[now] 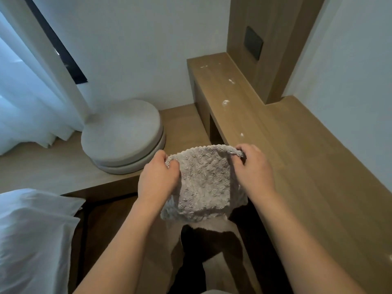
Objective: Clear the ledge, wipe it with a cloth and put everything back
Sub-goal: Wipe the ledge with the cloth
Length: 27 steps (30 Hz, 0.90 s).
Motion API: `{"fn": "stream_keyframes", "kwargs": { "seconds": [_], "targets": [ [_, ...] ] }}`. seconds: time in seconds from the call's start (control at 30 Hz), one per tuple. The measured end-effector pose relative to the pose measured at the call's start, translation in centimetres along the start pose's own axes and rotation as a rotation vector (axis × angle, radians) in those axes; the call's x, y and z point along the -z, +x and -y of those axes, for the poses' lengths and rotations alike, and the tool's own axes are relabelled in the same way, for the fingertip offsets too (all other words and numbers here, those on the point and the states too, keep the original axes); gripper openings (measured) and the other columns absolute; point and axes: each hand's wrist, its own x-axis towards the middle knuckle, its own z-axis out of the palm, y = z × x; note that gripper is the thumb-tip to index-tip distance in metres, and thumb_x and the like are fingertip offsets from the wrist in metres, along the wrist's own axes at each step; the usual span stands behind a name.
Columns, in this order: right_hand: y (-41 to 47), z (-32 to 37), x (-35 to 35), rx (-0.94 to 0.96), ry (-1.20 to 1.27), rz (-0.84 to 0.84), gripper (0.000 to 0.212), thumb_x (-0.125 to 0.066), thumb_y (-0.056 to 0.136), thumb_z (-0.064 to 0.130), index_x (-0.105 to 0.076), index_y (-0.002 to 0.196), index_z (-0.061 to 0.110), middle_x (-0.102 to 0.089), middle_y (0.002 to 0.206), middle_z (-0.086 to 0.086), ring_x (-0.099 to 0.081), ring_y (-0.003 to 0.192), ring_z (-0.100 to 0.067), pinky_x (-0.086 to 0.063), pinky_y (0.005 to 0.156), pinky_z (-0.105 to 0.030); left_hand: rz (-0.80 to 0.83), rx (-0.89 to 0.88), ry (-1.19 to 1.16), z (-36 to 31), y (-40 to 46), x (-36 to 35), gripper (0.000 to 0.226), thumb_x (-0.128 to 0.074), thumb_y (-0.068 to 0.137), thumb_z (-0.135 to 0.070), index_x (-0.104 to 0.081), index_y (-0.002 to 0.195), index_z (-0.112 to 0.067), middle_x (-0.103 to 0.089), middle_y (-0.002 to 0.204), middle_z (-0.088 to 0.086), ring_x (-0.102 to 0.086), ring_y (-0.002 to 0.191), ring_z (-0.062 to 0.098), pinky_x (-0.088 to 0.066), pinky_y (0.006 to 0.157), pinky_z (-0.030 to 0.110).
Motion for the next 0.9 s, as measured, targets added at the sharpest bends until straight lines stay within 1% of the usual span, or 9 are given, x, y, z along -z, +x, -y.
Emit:
{"fn": "stream_keyframes", "kwargs": {
  "seconds": [0.13,0.23,0.3,0.37,0.43,0.53,0.6,0.7,0.9],
  "targets": [
    [6.1,1.5,-3.0,-0.070,0.007,0.007,0.011,-0.057,0.098,0.024,-0.064,0.106,0.022,-0.058,0.094,0.010,-0.052,0.081,-0.006,-0.036,0.065,-0.023,0.126,0.036,-0.176,0.3,7.7,-0.7,0.018,-0.048,0.098,-0.029,-0.045,0.086,-0.015,-0.061,0.076,0.006,-0.057,0.066,0.023,-0.041,0.057,0.036],
    [10.8,3.2,-5.0,-0.110,0.005,0.034,0.009,-0.057,0.098,0.026,-0.063,0.104,0.027,-0.057,0.093,0.013,-0.052,0.078,-0.002,-0.037,0.061,-0.021,0.216,0.124,-0.329,0.5,13.6,-1.0,0.010,-0.052,0.091,-0.028,-0.046,0.088,-0.020,-0.066,0.079,0.008,-0.060,0.063,0.024,-0.051,0.062,0.042],
    [14.0,4.5,-6.0,-0.106,0.020,0.018,0.006,-0.058,0.097,0.024,-0.061,0.099,0.030,-0.056,0.089,0.014,-0.054,0.078,-0.004,-0.038,0.061,-0.022,0.271,0.178,-0.403,0.2,17.5,-1.1,0.006,-0.053,0.093,-0.020,-0.052,0.098,-0.020,-0.066,0.078,0.006,-0.058,0.058,0.019,-0.051,0.059,0.040],
    [16.9,5.5,-6.7,-0.110,0.042,0.012,0.008,-0.059,0.096,0.022,-0.060,0.098,0.030,-0.055,0.087,0.014,-0.051,0.074,0.000,-0.034,0.059,-0.018,0.333,0.236,-0.524,-0.4,20.8,-1.0,0.024,-0.051,0.095,-0.012,-0.056,0.117,-0.018,-0.067,0.079,0.005,-0.057,0.053,0.014,-0.046,0.048,0.032],
    [19.3,6.3,-7.2,-0.104,0.080,0.018,0.012,-0.060,0.094,0.021,-0.060,0.094,0.033,-0.057,0.084,0.016,-0.049,0.071,0.004,-0.032,0.057,-0.016,0.400,0.301,-0.697,-1.3,23.4,-0.5,0.035,-0.049,0.094,-0.004,-0.057,0.125,-0.018,-0.073,0.090,0.007,-0.069,0.062,0.018,-0.051,0.050,0.030],
    [22.7,7.0,-7.8,-0.114,0.171,0.008,0.021,-0.064,0.090,0.018,-0.059,0.081,0.037,-0.060,0.076,0.017,-0.053,0.068,0.007,-0.034,0.056,-0.013,0.512,0.388,-0.903,-2.3,26.7,-0.2,0.034,-0.044,0.096,0.005,-0.064,0.115,-0.014,-0.078,0.091,0.011,-0.076,0.076,0.023,-0.058,0.056,0.031],
    [25.1,7.3,-8.1,-0.121,0.223,0.014,0.025,-0.064,0.090,0.018,-0.059,0.078,0.039,-0.062,0.074,0.016,-0.054,0.066,0.007,-0.037,0.054,-0.011,0.544,0.395,-0.911,-2.6,29.5,-0.6,0.034,-0.044,0.097,0.007,-0.066,0.113,-0.013,-0.078,0.090,0.011,-0.076,0.078,0.025,-0.059,0.058,0.033],
    [28.9,7.1,-8.6,-0.134,0.269,0.021,0.022,-0.063,0.092,0.016,-0.064,0.083,0.036,-0.064,0.074,0.014,-0.054,0.061,-0.002,-0.040,0.055,-0.021,0.504,0.406,-0.918,-3.1,34.2,-1.6,0.032,-0.046,0.096,0.007,-0.067,0.111,-0.012,-0.078,0.089,0.010,-0.075,0.076,0.025,-0.060,0.066,0.037],
    [38.3,6.0,-10.4,-0.153,0.268,0.036,0.017,-0.061,0.095,0.016,-0.063,0.092,0.033,-0.063,0.076,0.014,-0.049,0.048,0.002,-0.035,0.044,-0.012,0.456,0.382,-0.912,-6.3,43.8,-2.9,0.028,-0.047,0.096,0.005,-0.067,0.108,-0.010,-0.077,0.083,0.009,-0.071,0.071,0.024,-0.054,0.064,0.036]
  ]
}}
